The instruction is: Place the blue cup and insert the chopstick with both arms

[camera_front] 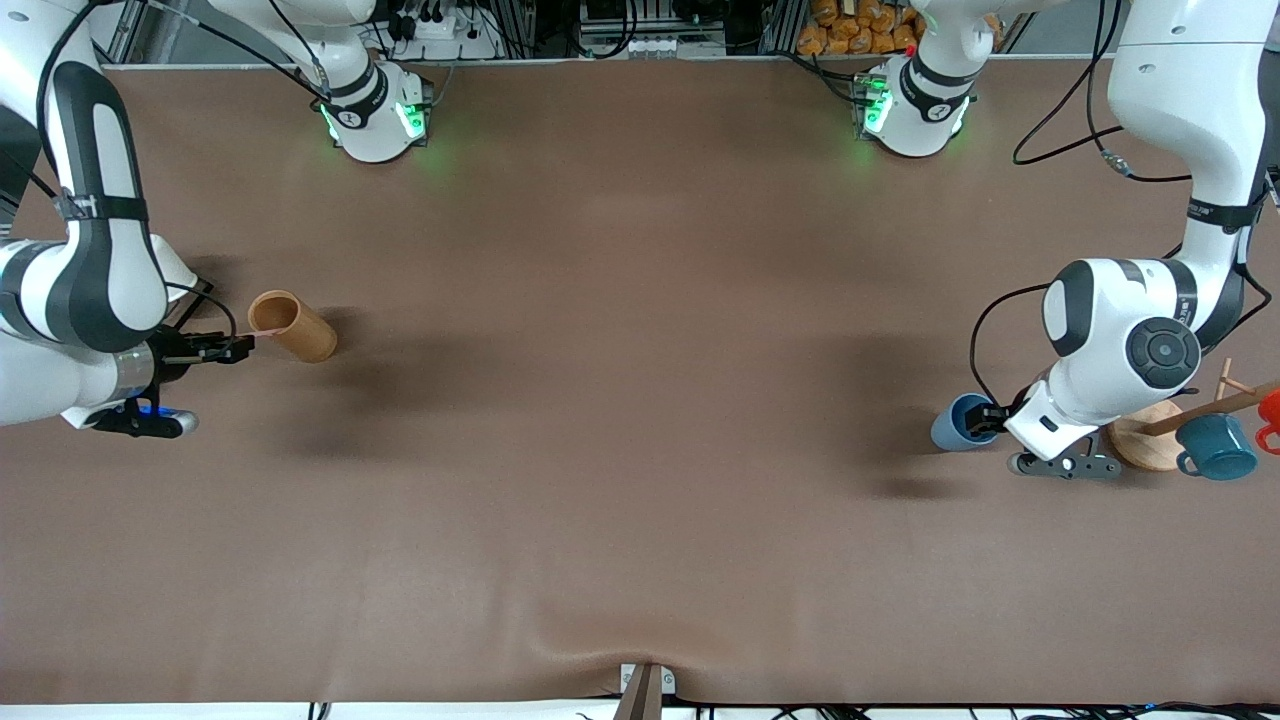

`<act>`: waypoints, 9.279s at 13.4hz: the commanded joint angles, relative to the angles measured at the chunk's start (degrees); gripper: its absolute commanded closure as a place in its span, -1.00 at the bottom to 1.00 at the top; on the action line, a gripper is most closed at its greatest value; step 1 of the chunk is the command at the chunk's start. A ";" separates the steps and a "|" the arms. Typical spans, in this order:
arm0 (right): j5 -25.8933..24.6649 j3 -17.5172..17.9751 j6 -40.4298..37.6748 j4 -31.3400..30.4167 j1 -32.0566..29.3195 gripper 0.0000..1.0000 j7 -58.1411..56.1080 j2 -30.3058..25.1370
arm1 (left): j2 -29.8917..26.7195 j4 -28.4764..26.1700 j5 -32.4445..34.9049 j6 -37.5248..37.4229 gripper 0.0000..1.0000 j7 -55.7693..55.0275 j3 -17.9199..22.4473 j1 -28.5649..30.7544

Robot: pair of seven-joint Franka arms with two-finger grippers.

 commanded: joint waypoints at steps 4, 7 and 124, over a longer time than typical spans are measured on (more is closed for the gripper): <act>0.90 0.67 0.73 -1.79 -0.78 0.81 0.60 -0.30 | 0.20 -0.57 0.29 0.78 1.00 -0.13 -0.36 0.24; 0.90 0.67 0.38 -1.70 -0.34 1.00 0.60 -0.74 | -2.07 -0.57 0.29 -0.09 1.00 0.22 -0.79 -0.02; -2.70 -0.56 -2.26 3.58 1.60 -1.00 -8.10 -26.93 | -28.72 19.99 -5.60 -47.29 -1.00 -5.31 -0.09 -4.24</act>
